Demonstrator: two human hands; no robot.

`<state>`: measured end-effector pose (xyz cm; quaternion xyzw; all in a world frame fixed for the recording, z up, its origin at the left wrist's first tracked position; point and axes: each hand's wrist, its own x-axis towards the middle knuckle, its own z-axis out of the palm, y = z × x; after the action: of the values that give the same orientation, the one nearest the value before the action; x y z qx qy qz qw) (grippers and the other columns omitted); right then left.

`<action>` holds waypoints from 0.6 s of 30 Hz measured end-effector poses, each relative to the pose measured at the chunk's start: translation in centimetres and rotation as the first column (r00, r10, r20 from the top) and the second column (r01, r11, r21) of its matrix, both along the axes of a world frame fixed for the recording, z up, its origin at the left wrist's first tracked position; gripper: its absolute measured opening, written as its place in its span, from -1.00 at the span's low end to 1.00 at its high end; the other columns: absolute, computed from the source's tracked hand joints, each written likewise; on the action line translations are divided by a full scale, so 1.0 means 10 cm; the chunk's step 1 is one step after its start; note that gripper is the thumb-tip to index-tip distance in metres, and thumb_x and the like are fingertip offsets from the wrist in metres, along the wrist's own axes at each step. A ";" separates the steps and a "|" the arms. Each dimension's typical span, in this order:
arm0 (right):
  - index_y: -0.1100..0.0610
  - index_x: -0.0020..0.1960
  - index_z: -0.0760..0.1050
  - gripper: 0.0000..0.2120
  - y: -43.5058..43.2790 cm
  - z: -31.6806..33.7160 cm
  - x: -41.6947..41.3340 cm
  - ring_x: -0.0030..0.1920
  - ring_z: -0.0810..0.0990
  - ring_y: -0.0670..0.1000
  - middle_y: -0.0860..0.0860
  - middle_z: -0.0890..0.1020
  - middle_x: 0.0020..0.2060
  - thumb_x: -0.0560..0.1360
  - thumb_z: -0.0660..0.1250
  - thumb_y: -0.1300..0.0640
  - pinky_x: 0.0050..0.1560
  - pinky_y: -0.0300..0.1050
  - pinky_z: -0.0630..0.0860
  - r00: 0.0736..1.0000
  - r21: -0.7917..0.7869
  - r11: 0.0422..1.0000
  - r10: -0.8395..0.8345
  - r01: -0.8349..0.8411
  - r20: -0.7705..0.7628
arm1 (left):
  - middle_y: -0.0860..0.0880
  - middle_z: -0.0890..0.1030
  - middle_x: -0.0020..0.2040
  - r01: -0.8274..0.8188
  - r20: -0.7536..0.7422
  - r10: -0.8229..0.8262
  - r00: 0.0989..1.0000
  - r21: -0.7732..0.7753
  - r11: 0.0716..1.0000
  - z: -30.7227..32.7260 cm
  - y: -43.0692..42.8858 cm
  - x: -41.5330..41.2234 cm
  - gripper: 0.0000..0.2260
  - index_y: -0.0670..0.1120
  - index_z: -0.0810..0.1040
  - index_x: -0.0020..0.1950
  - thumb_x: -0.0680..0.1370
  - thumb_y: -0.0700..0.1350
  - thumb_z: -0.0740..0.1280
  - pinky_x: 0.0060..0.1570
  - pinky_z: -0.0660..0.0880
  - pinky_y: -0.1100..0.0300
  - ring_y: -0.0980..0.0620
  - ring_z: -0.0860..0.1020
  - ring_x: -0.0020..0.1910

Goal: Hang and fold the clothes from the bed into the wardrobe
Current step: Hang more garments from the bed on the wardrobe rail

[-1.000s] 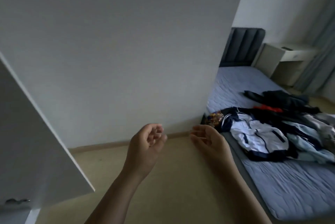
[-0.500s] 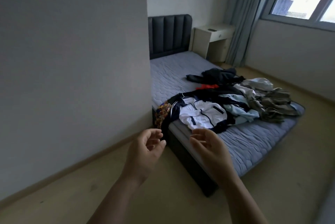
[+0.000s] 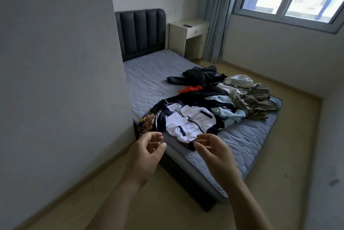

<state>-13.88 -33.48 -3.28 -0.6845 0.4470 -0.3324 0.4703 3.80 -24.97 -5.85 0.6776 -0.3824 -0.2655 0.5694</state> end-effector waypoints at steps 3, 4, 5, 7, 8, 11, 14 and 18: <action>0.12 0.08 0.56 -0.84 -0.24 -0.06 0.10 -0.12 0.65 -0.10 0.02 0.67 -0.11 0.50 0.38 0.21 -0.03 -0.12 0.60 1.000 0.024 1.000 -0.013 0.013 -0.020 | 0.20 0.65 -0.04 0.027 0.005 -0.027 1.000 0.026 0.999 -0.07 -0.26 0.14 -0.81 0.14 0.56 0.00 0.49 -0.15 0.41 -0.03 0.52 0.24 0.20 0.61 -0.06; 0.13 0.09 0.56 -0.84 -0.35 -0.08 0.14 -0.11 0.65 -0.08 0.02 0.66 -0.10 0.51 0.38 0.21 -0.02 -0.11 0.60 1.000 0.035 0.999 -0.022 0.023 -0.015 | 0.19 0.65 -0.04 0.036 0.004 -0.036 0.999 0.038 0.999 -0.09 -0.39 0.18 -0.81 0.14 0.56 0.00 0.49 -0.15 0.41 -0.03 0.53 0.23 0.20 0.61 -0.06; 0.13 0.10 0.56 -0.83 -0.46 -0.10 0.17 -0.10 0.65 -0.06 0.03 0.66 -0.10 0.51 0.37 0.21 -0.03 -0.12 0.60 0.999 0.044 0.999 -0.030 0.031 -0.009 | 0.16 0.65 -0.04 0.039 0.002 -0.039 0.999 0.045 0.998 -0.11 -0.50 0.22 -0.81 0.14 0.56 0.00 0.49 -0.16 0.41 -0.01 0.54 0.19 0.18 0.61 -0.05; 0.09 0.09 0.55 -0.85 -0.70 -0.15 0.25 -0.10 0.65 -0.08 0.01 0.66 -0.10 0.52 0.37 0.20 -0.09 -0.20 0.59 0.999 0.060 0.997 -0.038 0.038 -0.001 | 0.10 0.66 -0.06 0.036 0.002 -0.036 0.999 0.053 0.998 -0.13 -0.77 0.31 -0.80 0.13 0.56 -0.01 0.49 -0.18 0.41 0.02 0.56 0.13 0.14 0.61 -0.05; 0.07 0.08 0.55 -0.85 -0.83 -0.16 0.29 -0.12 0.64 -0.12 -0.01 0.66 -0.11 0.52 0.37 0.19 -0.13 -0.26 0.57 0.999 0.066 0.997 -0.039 0.039 -0.001 | 0.09 0.66 -0.06 0.030 0.008 -0.031 0.999 0.057 0.998 -0.14 -0.91 0.34 -0.80 0.13 0.56 -0.02 0.49 -0.18 0.41 0.01 0.56 0.12 0.13 0.61 -0.05; 0.09 0.08 0.56 -0.84 -1.30 -0.22 0.40 -0.14 0.64 -0.15 -0.02 0.66 -0.11 0.51 0.38 0.20 -0.16 -0.34 0.55 0.999 0.074 0.996 -0.041 0.041 0.006 | 0.11 0.67 -0.07 0.014 0.036 -0.017 0.999 0.066 0.998 -0.16 -1.34 0.45 -0.80 0.13 0.56 -0.02 0.49 -0.17 0.42 -0.02 0.55 0.20 0.17 0.61 -0.07; 0.09 0.10 0.56 -0.83 -1.74 -0.24 0.51 -0.13 0.64 -0.15 -0.03 0.66 -0.10 0.51 0.37 0.20 -0.20 -0.33 0.55 0.999 0.089 0.995 -0.031 0.032 -0.008 | 0.08 0.66 -0.06 -0.013 0.049 0.008 0.999 0.095 0.995 -0.16 -1.69 0.56 -0.81 0.05 0.57 0.03 0.49 -0.19 0.41 -0.04 0.53 0.27 0.15 0.62 -0.07; 0.05 0.11 0.54 -0.82 -2.29 -0.25 0.71 -0.11 0.63 -0.17 -0.08 0.65 -0.08 0.52 0.36 0.19 -0.20 -0.36 0.53 1.000 0.081 0.997 0.006 -0.004 -0.022 | 0.06 0.65 -0.06 -0.055 0.020 0.053 0.998 0.097 0.994 -0.14 -2.06 0.73 -0.80 0.03 0.57 0.03 0.49 -0.23 0.40 -0.09 0.47 0.37 0.13 0.61 -0.08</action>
<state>-6.81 -56.42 -5.80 -0.6695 0.4637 -0.3052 0.4936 11.09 -45.61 -7.24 0.7169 -0.3555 -0.2625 0.5393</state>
